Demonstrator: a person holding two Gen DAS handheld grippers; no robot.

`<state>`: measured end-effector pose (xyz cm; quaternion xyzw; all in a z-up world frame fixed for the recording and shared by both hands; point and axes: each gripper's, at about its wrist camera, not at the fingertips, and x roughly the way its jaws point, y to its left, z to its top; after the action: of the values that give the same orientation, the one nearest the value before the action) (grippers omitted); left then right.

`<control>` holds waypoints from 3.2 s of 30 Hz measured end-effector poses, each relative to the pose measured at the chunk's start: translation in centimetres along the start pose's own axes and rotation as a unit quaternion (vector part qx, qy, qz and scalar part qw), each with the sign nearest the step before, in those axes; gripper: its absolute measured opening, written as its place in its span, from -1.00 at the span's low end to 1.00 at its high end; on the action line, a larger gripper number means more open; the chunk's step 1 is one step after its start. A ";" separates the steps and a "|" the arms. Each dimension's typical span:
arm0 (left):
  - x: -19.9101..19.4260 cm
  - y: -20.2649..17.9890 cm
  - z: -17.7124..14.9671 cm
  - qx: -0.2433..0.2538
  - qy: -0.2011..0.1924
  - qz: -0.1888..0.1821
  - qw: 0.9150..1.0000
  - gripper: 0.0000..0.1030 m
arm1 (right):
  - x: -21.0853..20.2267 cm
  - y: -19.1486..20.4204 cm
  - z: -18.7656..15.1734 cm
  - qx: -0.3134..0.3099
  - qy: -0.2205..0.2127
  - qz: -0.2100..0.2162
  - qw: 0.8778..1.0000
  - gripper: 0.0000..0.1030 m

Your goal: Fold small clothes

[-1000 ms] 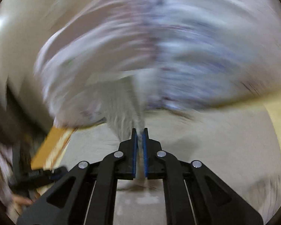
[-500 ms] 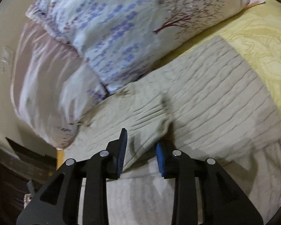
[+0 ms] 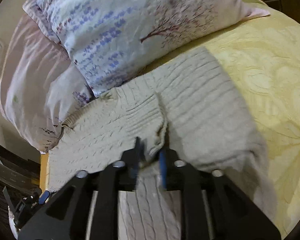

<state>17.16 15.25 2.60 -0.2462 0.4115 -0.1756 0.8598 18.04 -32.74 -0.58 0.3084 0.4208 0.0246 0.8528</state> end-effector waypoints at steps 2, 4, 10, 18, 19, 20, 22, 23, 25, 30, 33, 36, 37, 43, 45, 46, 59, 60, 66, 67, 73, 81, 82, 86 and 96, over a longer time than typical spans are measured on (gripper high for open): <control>-1.3 -0.2 -0.6 0.018 0.001 0.007 1.000 0.06 | -2.9 -0.7 -0.5 -0.019 -0.010 0.020 1.000 0.30; -3.2 -0.1 -1.6 0.035 0.001 0.011 0.999 0.13 | -5.6 -1.6 -1.2 -0.040 -0.008 0.035 0.999 0.30; -6.2 1.7 -5.5 0.019 0.028 0.013 0.999 0.13 | -11.5 -6.1 -5.0 -0.057 0.019 0.045 0.997 0.29; -7.8 1.9 -10.2 0.004 0.051 -0.025 0.998 0.12 | -14.3 -9.7 -9.7 -0.020 0.038 0.069 0.997 0.05; -7.8 1.8 -10.7 0.001 0.053 -0.029 0.998 0.12 | -14.2 -9.7 -10.2 -0.020 0.043 0.071 0.996 0.03; -7.9 1.8 -11.0 -0.002 0.055 -0.030 0.998 0.12 | -14.2 -9.8 -10.5 -0.020 0.048 0.074 0.996 0.01; -7.9 1.9 -11.9 -0.010 0.056 -0.031 0.998 0.10 | -13.9 -9.7 -11.3 -0.021 0.059 0.079 0.995 -0.03; -8.0 1.8 -12.2 -0.012 0.055 -0.033 0.998 0.09 | -13.8 -9.7 -11.6 -0.021 0.062 0.083 0.994 -0.08; -8.4 1.7 -12.9 -0.017 0.051 -0.037 0.998 0.06 | -13.9 -9.6 -12.2 -0.022 0.066 0.096 0.993 -0.11; -9.0 1.7 -15.1 -0.038 0.062 -0.065 0.995 -0.17 | -13.6 -9.5 -14.0 -0.012 0.106 0.145 0.984 -0.44; -9.6 1.8 -16.5 -0.049 0.063 -0.081 0.994 -0.23 | -13.5 -9.2 -15.3 -0.014 0.127 0.176 0.976 -0.59; -10.2 1.9 -17.7 -0.060 0.070 -0.094 0.991 -0.33 | -13.7 -8.5 -16.6 -0.022 0.144 0.204 0.968 -0.72; -10.3 1.9 -18.0 -0.061 0.072 -0.095 0.991 -0.36 | -13.8 -8.3 -16.9 -0.028 0.146 0.206 0.967 -0.72; -9.9 1.7 -19.0 -0.075 0.088 -0.102 0.988 -0.50 | -14.4 -7.4 -17.5 -0.048 0.143 0.218 0.964 -0.77; -9.7 1.4 -18.9 -0.073 0.089 -0.106 0.988 -0.65 | -14.6 -7.1 -17.5 -0.056 0.135 0.215 0.966 -0.82; -9.7 1.3 -18.8 -0.072 0.088 -0.108 0.988 -0.76 | -14.7 -6.8 -17.4 -0.059 0.129 0.213 0.967 -0.83; -11.6 -0.4 -11.6 -0.016 -0.011 -0.065 0.998 -0.86 | -19.1 -2.4 -12.4 -0.160 -0.073 0.151 0.973 -0.86; -11.7 -0.5 -10.7 -0.012 -0.024 -0.060 0.998 -0.86 | -19.3 -1.8 -12.0 -0.171 -0.088 0.145 0.971 -0.86; -11.6 -1.5 -5.3 0.009 -0.076 -0.040 0.996 -0.87 | -19.1 0.9 -8.9 -0.213 -0.144 0.117 0.959 -0.86; -11.3 -2.0 -4.2 0.016 -0.083 -0.035 0.996 -0.87 | -18.8 1.4 -8.6 -0.217 -0.150 0.111 0.958 -0.86; -8.8 -3.8 0.7 0.042 -0.103 -0.012 0.994 -0.87 | -17.1 3.3 -5.6 -0.236 -0.178 0.079 0.952 -0.86; -3.2 -5.4 7.1 0.067 -0.099 0.031 0.992 -0.87 | -12.7 5.1 -0.1 -0.235 -0.182 0.040 0.954 -0.86; -2.4 -5.4 7.8 0.067 -0.097 0.035 0.992 -0.87 | -11.6 5.0 1.0 -0.223 -0.178 0.039 0.958 -0.86; 1.0 -4.3 9.3 0.046 -0.083 0.044 0.995 -0.87 | -8.1 4.6 3.0 -0.192 -0.158 0.027 0.968 -0.86; 6.8 -1.6 10.1 0.006 -0.048 0.046 0.998 -0.87 | 0.4 1.7 6.0 -0.103 -0.080 -0.002 0.992 -0.86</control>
<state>29.15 13.34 4.71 -0.2297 0.3795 -0.1263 0.8873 23.05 -34.33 2.83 0.2194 0.3473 0.0412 0.9108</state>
